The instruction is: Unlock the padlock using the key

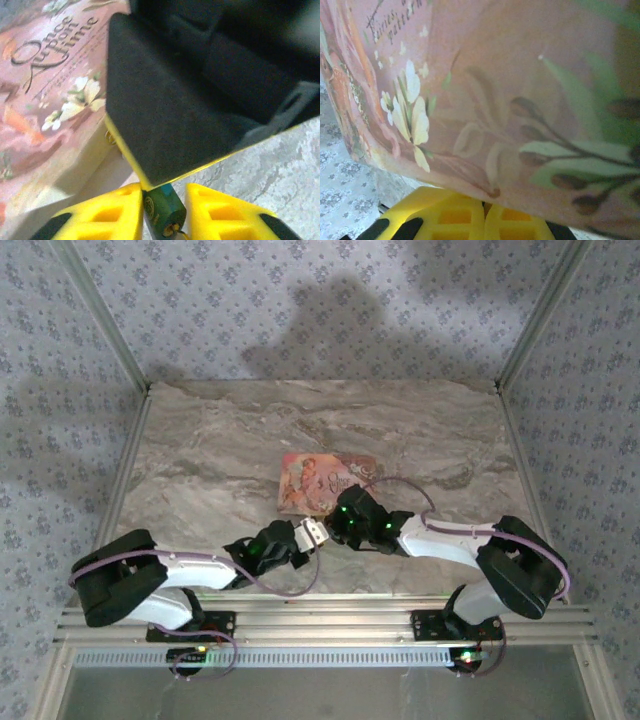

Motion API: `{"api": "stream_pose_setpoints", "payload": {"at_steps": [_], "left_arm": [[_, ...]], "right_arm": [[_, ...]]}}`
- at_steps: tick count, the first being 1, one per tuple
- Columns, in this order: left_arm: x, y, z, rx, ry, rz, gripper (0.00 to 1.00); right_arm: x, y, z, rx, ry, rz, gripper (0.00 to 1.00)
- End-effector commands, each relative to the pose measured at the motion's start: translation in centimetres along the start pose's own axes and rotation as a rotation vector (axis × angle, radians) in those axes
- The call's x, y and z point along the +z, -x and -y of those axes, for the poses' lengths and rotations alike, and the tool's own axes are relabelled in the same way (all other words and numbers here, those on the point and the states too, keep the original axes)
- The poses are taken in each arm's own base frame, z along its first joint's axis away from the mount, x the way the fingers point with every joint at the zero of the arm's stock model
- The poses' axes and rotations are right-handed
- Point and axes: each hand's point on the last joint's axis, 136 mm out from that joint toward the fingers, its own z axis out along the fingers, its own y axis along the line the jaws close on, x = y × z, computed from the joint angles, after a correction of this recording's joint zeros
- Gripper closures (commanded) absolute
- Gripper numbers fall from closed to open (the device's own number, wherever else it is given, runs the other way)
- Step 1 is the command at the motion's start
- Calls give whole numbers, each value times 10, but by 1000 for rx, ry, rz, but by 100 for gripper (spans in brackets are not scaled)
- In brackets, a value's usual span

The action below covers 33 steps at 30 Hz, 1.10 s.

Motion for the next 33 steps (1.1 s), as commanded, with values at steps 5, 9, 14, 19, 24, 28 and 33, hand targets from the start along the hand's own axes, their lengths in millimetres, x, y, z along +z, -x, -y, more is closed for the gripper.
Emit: {"api": "stream_pose_setpoints", "payload": {"at_steps": [5,9,14,19,24,28,33], "left_arm": [[-3,0,-6,-21,25,-48,100],[-9,-9,-16,-62,59,-103,100],[-14,-19,-25,-98,86,-173,100],[-20,-24,-29,-119,96,-277,100],[-24,-27,-35,-130,129,-358,100],[-26,-27,-42,-144,181,-404,100],[-27,-23,-46,-148,226,-483,100]], "right_arm": [[-10,-11,-6,16,-3,-58,86],[-30,-4,-21,-54,-14,-25,54],[-57,6,-26,-112,-23,33,46],[-81,20,-12,-132,-48,94,44],[-94,34,13,-82,-48,148,44],[-103,42,29,-48,-43,181,43],[-107,46,42,-33,-44,194,43]]}}
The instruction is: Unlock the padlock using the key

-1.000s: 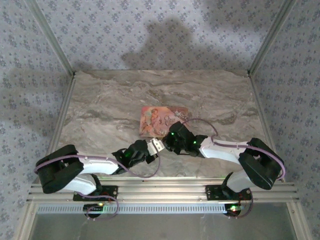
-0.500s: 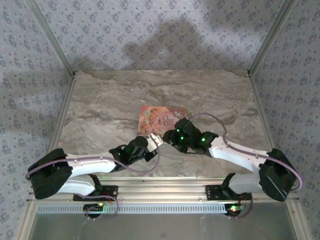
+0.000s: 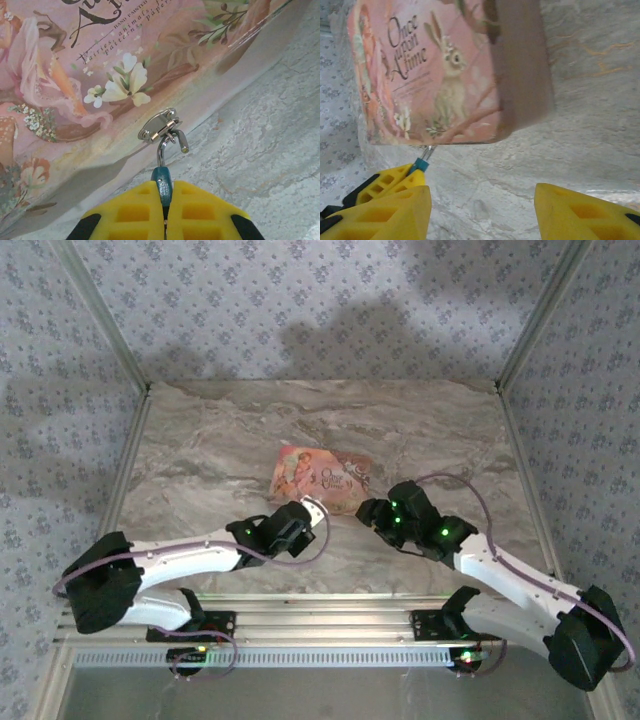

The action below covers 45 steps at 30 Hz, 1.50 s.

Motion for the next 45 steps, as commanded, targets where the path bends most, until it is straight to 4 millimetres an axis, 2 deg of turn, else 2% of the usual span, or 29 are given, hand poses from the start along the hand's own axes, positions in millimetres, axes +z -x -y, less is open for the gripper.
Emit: {"api": "stream_pose_setpoints", "payload": {"at_steps": [1,11,22,25,33,45], "left_arm": [[-1,-19,-13,7,93,-155,100],[-11,-8,-22,0,206,-289,100],[-31,20,-25,20,281,-290,100],[-30,18,-25,36,294,-314,100],[-21,-2,-27,124,378,-442,100],[-12,-1,-19,257,472,-513,100]], "right_arm": [[-3,2,12,-11,-16,10,43],[1,4,34,21,-10,6,43],[2,10,47,39,2,12,43],[1,9,51,43,3,10,43],[-2,12,58,71,13,15,43],[-9,13,68,90,-7,2,42]]}}
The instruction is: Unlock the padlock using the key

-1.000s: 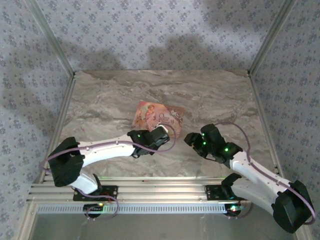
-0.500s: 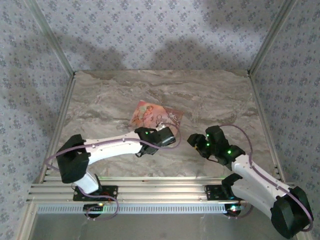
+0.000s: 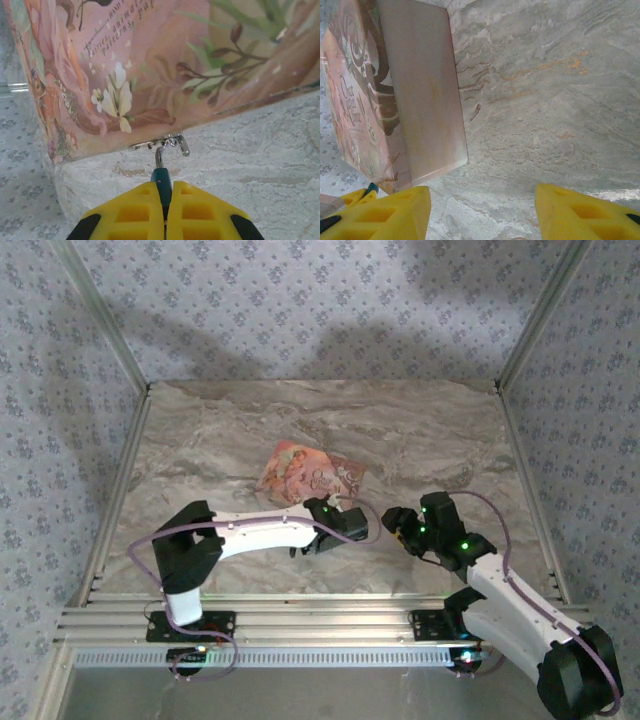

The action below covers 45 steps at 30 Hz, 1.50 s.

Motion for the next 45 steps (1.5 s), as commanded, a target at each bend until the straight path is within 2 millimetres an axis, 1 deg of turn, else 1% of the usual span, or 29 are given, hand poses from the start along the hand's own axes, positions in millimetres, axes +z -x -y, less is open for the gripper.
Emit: {"api": "stream_pose_setpoints", "payload": {"at_steps": [1,5,9,15,18,22,29,32,35,39,43,45], "left_arm": [[-5,5,-4,24,51,-4,100],[-10,16,3,76,88,0,100],[-7,21,13,140,133,-21,100],[-3,24,11,203,212,-39,100],[-3,25,5,209,238,-34,100],[-1,19,-8,201,258,-41,100],[4,-7,-36,160,303,-82,100],[9,-19,-43,146,309,-107,100],[16,-25,-45,151,316,-135,100],[22,-22,-47,151,323,-158,100],[33,-18,-46,149,293,-201,100],[31,-15,-47,134,283,-195,100]], "right_arm": [[-3,-7,8,-9,-17,-33,42],[-9,-6,14,4,-31,-32,42],[-12,-4,20,16,-48,-30,42],[-14,-5,25,33,-67,-33,42],[-16,-3,24,32,-74,-25,42],[-22,8,14,17,-70,19,43],[-28,24,-11,-38,-80,39,43],[-27,29,-23,-56,-74,42,43],[-24,30,-28,-63,-73,39,43],[-19,26,-26,-66,-82,27,43],[-17,22,-23,-65,-91,15,43],[-17,21,-22,-67,-95,12,43]]}}
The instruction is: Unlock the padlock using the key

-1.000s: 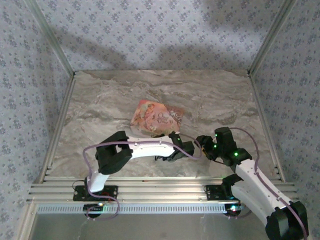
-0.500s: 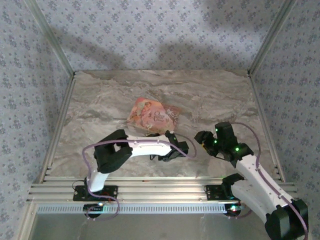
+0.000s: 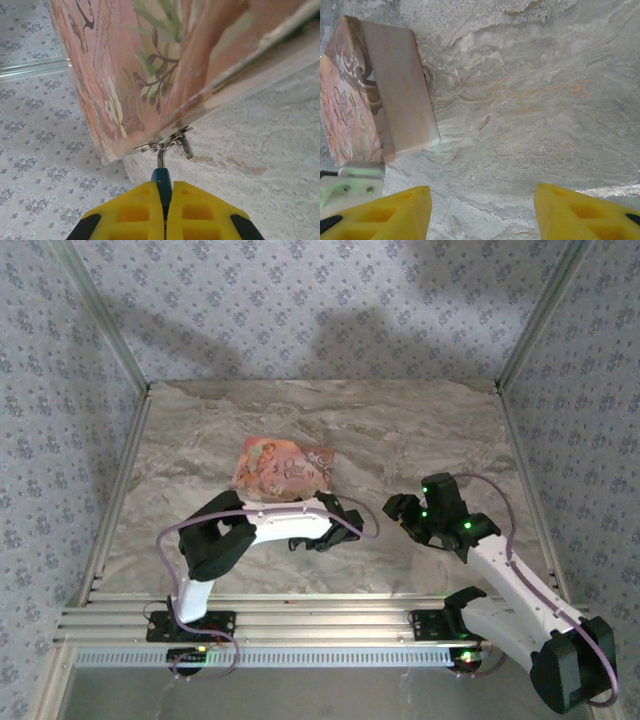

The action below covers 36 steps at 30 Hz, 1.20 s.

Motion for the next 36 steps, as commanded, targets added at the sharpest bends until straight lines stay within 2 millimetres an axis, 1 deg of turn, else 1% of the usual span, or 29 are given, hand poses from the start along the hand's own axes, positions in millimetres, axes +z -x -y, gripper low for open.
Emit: {"api": "stream_pose_setpoints", "payload": {"at_steps": [1,4,6,11,15,17,19,24,28,31,34,36], "left_arm": [[-1,2,-9,9,-1,-11,100],[-10,4,-17,-48,-49,32,100],[-13,7,-18,-66,-70,55,100],[-9,17,1,-46,-96,46,100],[-11,24,15,-31,-110,51,100],[-11,27,18,-21,-108,48,100],[-12,27,16,-8,-99,43,100],[-19,20,-11,-2,-30,44,100],[-22,6,-26,-46,-29,50,100],[-17,-8,-29,-55,-21,23,100],[-6,-24,-26,-44,-9,-25,100],[-1,-34,-25,-37,5,-52,100]], "right_arm": [[-2,1,1,-16,-15,11,43],[-1,1,1,-16,-11,12,43],[1,0,2,-16,-7,10,43],[4,-3,3,-12,-1,2,43],[4,-4,5,-17,-6,1,43],[4,-5,7,-17,-9,0,43],[5,-6,8,-19,-11,-2,43],[5,-4,7,-33,-11,6,43],[5,6,-4,-61,-8,20,43],[8,14,-16,-86,-3,30,43],[12,26,-32,-130,-3,39,43],[15,37,-48,-180,-7,52,42]]}}
